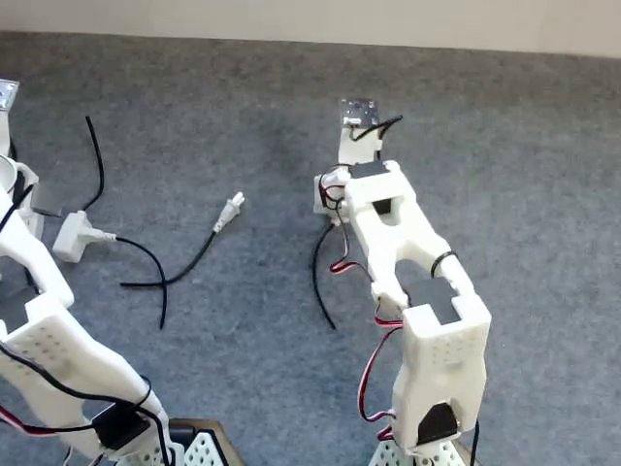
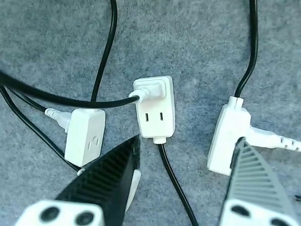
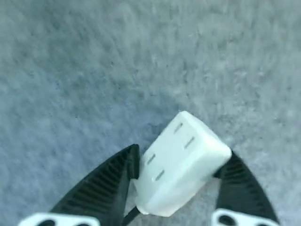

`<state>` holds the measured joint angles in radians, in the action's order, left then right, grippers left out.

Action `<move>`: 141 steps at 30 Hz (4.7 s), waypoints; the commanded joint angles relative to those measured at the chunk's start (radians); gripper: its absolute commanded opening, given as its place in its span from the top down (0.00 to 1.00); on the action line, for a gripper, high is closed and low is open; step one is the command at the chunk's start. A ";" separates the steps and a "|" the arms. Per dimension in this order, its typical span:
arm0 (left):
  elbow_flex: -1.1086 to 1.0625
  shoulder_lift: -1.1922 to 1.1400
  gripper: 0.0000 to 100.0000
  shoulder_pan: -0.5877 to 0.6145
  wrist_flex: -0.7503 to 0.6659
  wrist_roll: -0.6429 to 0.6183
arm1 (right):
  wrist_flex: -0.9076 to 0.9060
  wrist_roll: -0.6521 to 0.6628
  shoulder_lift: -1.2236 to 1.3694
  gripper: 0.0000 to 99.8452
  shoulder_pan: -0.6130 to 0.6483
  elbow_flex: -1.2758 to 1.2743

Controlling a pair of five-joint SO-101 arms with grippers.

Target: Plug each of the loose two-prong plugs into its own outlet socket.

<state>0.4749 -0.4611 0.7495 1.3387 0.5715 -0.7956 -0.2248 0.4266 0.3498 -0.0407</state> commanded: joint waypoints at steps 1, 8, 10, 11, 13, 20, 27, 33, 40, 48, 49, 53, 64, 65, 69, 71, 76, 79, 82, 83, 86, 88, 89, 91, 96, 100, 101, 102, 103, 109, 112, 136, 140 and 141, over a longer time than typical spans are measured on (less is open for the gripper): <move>0.031 0.007 0.69 -0.004 -0.012 0.005 | -0.042 -0.002 -0.025 0.81 0.002 0.065; 0.031 0.007 0.69 -0.008 -0.012 0.005 | -0.125 -0.003 -0.076 0.78 0.053 0.113; 0.031 0.007 0.69 -0.007 -0.012 0.005 | -0.128 -0.002 -0.084 0.78 0.048 0.111; 0.031 0.007 0.69 -0.005 -0.012 0.005 | -0.128 -0.002 -0.087 0.78 0.039 0.111; 0.031 0.007 0.69 -0.004 -0.012 0.005 | -0.128 -0.002 -0.090 0.78 0.022 0.111; 0.031 0.007 0.69 -0.002 -0.012 0.005 | -0.214 -0.002 -0.091 0.78 -0.036 0.188; 0.031 0.007 0.69 -0.007 -0.012 0.005 | -0.351 -0.005 -0.090 0.78 -0.033 0.390; 0.031 0.007 0.69 -0.007 -0.012 0.005 | -0.346 -0.008 -0.084 0.78 0.013 0.348; 0.031 0.005 0.69 -0.001 -0.012 0.005 | -0.311 -0.008 -0.084 0.78 0.030 0.268; 0.031 0.005 0.69 0.002 -0.012 0.005 | -0.179 -0.008 -0.084 0.78 0.030 0.104; 0.030 0.005 0.69 0.005 -0.012 0.005 | -0.160 -0.008 -0.084 0.78 0.030 0.087; 0.030 0.005 0.69 0.010 -0.012 0.005 | -0.130 -0.003 -0.082 0.78 0.025 0.051; 0.010 0.005 0.69 0.008 -0.012 0.005 | -0.128 -0.005 -0.081 0.78 0.024 0.044; 0.010 0.005 0.69 0.008 -0.012 0.005 | -0.128 -0.005 -0.081 0.78 0.022 0.044; 0.010 0.005 0.69 0.008 -0.012 0.005 | -0.128 -0.002 -0.061 0.87 0.018 0.047; 0.010 0.005 0.69 0.008 -0.012 0.005 | -0.110 0.000 -0.038 0.92 0.018 0.048; 0.010 0.005 0.69 0.010 -0.012 0.005 | -0.122 0.127 -0.031 1.00 0.033 0.048; 0.015 0.007 0.69 0.010 -0.014 0.005 | -0.234 0.216 -0.079 0.99 0.093 0.053; 0.018 0.016 0.69 0.010 -0.014 0.005 | -0.344 0.331 -0.133 0.99 0.211 0.048; 0.018 0.018 0.69 0.010 -0.014 0.005 | -0.374 0.370 -0.153 0.99 0.260 0.044; 0.019 0.018 0.69 0.007 -0.009 0.005 | -0.449 0.436 -0.216 0.99 0.403 0.021; 0.019 0.019 0.69 0.007 -0.005 0.037 | -0.463 0.456 -0.272 0.99 0.486 -0.013; 0.019 0.019 0.69 0.008 -0.002 0.057 | -0.464 0.462 -0.306 0.99 0.522 -0.035; 0.045 0.019 0.69 0.013 0.035 0.081 | -0.464 0.465 -0.390 0.99 0.584 -0.108; 0.182 0.010 0.69 0.065 0.152 0.123 | -0.380 0.545 -0.639 0.99 0.682 -0.426; 0.199 0.008 0.69 0.082 0.189 0.147 | -0.166 0.571 -0.760 0.99 0.667 -0.728; 0.199 0.008 0.69 0.085 0.206 0.161 | -0.142 0.575 -0.768 0.99 0.647 -0.765; 0.199 0.007 0.69 0.085 0.221 0.170 | -0.124 0.575 -0.765 0.99 0.624 -0.774; 0.197 0.007 0.69 0.085 0.232 0.175 | -0.107 0.577 -0.756 0.99 0.595 -0.774; 0.179 0.007 0.69 0.082 0.245 0.173 | -0.012 0.644 -0.615 0.99 0.513 -0.766; 0.140 0.007 0.69 0.068 0.245 0.178 | 0.019 0.646 -0.550 0.99 0.516 -0.766; 0.127 0.018 0.69 -0.073 0.319 0.115 | -0.217 0.671 -0.831 0.67 0.512 -0.773; 0.127 0.015 0.69 -0.062 0.315 0.117 | -0.160 0.674 -0.806 0.67 0.486 -0.819; 0.127 0.012 0.69 -0.062 0.315 0.117 | -0.151 0.675 -0.794 0.67 0.473 -0.823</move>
<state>0.5976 -0.4641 0.6820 1.6533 0.6943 -0.9889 0.4365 -0.3851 0.8669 -0.8508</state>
